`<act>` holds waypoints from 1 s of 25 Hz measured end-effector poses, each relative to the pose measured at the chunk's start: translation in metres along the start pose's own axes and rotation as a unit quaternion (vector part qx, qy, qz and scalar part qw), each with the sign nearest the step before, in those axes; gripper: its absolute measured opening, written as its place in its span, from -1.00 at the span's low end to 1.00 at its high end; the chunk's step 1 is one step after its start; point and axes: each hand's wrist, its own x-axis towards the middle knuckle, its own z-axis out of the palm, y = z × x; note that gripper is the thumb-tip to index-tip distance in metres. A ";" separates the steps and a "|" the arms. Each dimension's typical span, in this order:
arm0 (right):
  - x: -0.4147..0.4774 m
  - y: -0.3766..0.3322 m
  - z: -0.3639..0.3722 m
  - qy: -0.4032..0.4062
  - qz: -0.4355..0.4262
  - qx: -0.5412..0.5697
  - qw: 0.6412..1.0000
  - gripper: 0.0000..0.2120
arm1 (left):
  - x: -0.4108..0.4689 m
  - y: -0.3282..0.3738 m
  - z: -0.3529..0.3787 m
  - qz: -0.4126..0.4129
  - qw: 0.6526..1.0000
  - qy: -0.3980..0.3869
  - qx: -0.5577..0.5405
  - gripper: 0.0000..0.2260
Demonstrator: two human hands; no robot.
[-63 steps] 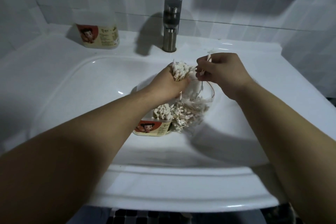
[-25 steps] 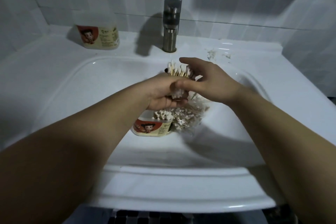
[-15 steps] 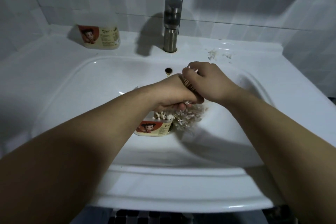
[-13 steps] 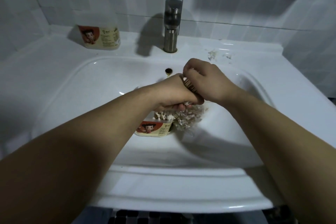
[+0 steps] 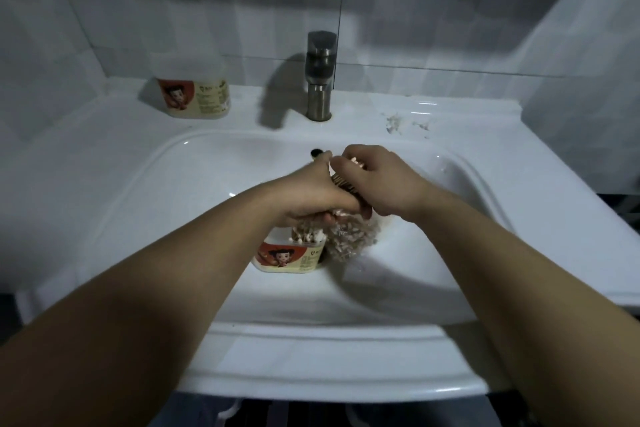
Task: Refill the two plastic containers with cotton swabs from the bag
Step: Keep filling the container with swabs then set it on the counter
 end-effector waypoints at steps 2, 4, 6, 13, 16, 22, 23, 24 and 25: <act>0.002 0.001 -0.003 0.039 0.021 0.102 0.994 -0.72 | -0.001 0.005 -0.003 -0.003 0.999 0.008 -0.040 -0.15; 0.003 0.001 -0.005 0.085 0.043 0.173 0.980 -0.75 | -0.002 0.006 -0.006 0.005 0.997 0.002 -0.073 -0.10; 0.005 0.000 -0.007 0.132 0.052 0.203 0.969 -0.75 | -0.006 0.007 -0.006 0.011 0.991 0.003 -0.134 -0.34; -0.004 -0.010 0.012 0.158 0.042 0.146 0.976 -0.78 | -0.012 0.019 0.013 -0.025 0.876 0.163 -0.453 -0.44; -0.006 -0.015 0.021 0.147 0.046 0.121 0.981 -0.79 | -0.013 0.023 0.020 -0.022 0.888 0.218 -0.404 -0.48; -0.002 -0.025 0.026 0.145 0.056 0.092 0.984 -0.77 | -0.020 0.029 0.013 -0.022 0.893 0.244 -0.377 -0.52; -0.001 -0.026 0.026 0.142 0.051 0.123 0.981 -0.77 | -0.021 0.030 0.013 -0.021 0.894 0.242 -0.377 -0.53; 0.000 -0.027 0.027 0.140 0.044 0.157 0.977 -0.77 | -0.021 0.031 0.013 -0.021 0.895 0.240 -0.375 -0.53; 0.002 -0.027 0.027 0.143 0.038 0.178 0.973 -0.77 | -0.022 0.032 0.012 -0.020 0.896 0.237 -0.375 -0.54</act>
